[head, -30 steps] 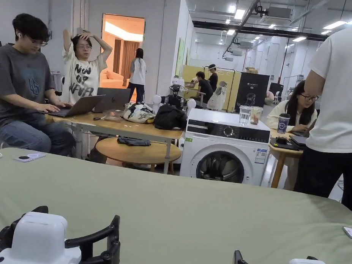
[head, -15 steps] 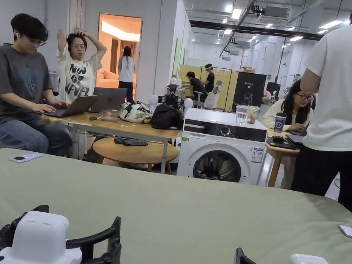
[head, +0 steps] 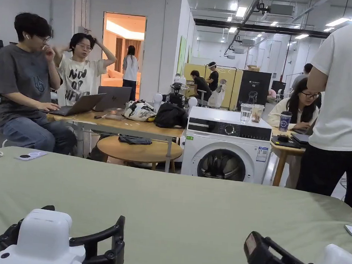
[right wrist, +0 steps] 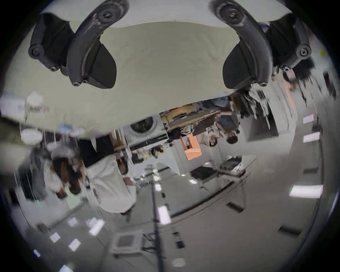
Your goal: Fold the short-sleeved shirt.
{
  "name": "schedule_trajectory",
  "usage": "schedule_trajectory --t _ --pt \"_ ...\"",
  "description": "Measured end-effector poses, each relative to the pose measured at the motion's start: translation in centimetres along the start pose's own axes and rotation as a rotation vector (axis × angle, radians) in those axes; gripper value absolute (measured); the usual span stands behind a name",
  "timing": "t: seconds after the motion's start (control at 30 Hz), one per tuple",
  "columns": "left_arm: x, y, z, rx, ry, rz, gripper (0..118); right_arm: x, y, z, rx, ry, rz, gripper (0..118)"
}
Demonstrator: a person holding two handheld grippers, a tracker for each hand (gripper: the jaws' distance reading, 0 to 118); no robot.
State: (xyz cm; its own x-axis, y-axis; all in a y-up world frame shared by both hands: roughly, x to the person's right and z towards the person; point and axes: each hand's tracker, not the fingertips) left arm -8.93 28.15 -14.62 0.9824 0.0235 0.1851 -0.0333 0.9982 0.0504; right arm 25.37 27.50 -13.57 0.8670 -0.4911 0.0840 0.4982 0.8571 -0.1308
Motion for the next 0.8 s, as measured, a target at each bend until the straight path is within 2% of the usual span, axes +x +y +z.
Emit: schedule_trajectory --t 0.07,0.23,0.4,0.63,0.7,0.8 --pt "0.0 0.0 0.0 0.001 0.001 0.008 107 -0.1 0.8 -0.2 -0.044 -0.050 -0.013 115" --pt "0.0 0.0 -0.1 0.002 -0.011 0.023 107 0.6 0.6 0.0 -0.017 -0.025 -0.026 115" --pt "0.2 0.0 -0.2 -0.004 -0.010 0.013 107 1.0 0.6 -0.2 -0.031 -0.056 -0.048 115" --pt "0.4 -0.1 -0.3 -0.011 -0.018 0.008 107 1.0 0.2 -0.5 -0.040 -0.071 -0.031 115" --pt "0.5 -0.1 -0.3 -0.010 -0.020 0.005 107 0.7 0.0 -1.0 -0.042 -0.167 -0.039 115" --pt "0.6 -0.1 -0.2 -0.011 -0.025 -0.001 107 0.8 -0.1 -1.2 -0.057 -0.162 -0.040 115"
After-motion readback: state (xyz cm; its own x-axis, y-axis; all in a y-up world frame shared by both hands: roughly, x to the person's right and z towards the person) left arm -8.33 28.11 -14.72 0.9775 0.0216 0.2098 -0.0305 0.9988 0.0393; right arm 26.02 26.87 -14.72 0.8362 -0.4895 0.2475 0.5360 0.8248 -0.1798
